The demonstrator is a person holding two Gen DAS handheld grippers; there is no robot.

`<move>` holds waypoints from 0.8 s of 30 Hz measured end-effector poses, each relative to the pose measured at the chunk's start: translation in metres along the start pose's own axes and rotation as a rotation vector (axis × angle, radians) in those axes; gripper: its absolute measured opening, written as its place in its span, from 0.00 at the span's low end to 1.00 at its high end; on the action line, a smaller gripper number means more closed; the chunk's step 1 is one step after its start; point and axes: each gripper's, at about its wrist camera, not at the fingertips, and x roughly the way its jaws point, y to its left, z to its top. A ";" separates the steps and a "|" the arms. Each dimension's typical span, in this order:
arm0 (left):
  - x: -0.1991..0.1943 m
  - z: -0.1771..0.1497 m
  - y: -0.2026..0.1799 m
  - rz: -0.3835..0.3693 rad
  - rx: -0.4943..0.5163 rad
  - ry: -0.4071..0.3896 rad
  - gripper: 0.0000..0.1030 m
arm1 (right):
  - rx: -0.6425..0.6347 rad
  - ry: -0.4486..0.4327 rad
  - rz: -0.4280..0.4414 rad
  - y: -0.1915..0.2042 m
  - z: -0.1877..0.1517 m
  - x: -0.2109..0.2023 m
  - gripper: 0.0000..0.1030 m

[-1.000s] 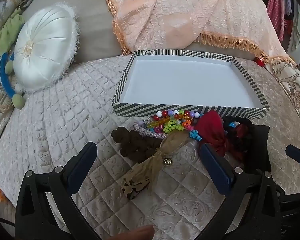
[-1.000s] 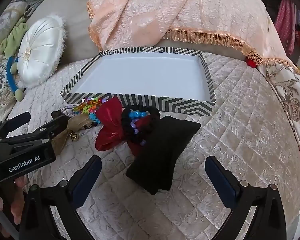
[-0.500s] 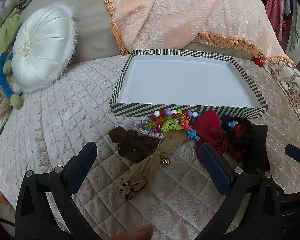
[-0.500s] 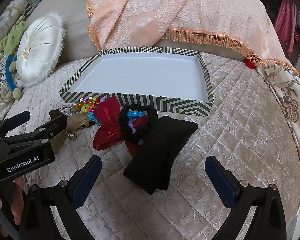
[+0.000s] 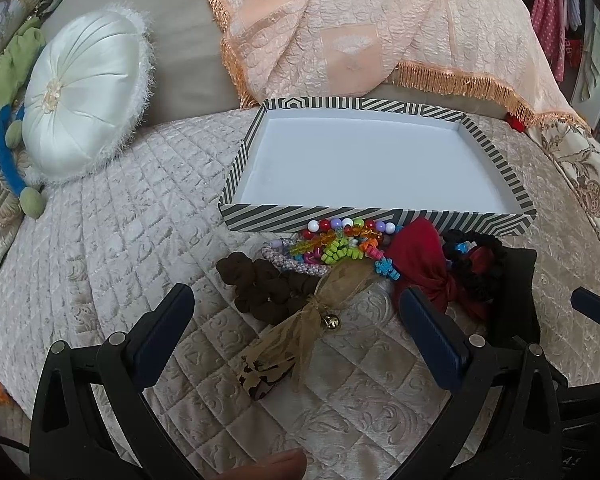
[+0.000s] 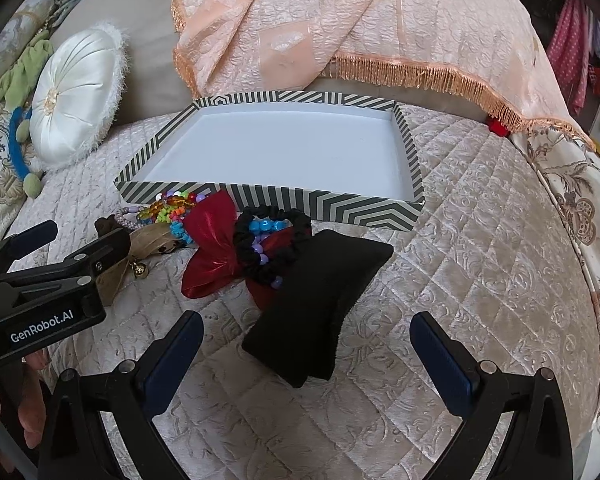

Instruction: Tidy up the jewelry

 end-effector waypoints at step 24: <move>0.001 -0.001 -0.003 0.002 0.003 -0.001 1.00 | -0.074 0.002 -0.048 0.006 -0.005 0.007 1.00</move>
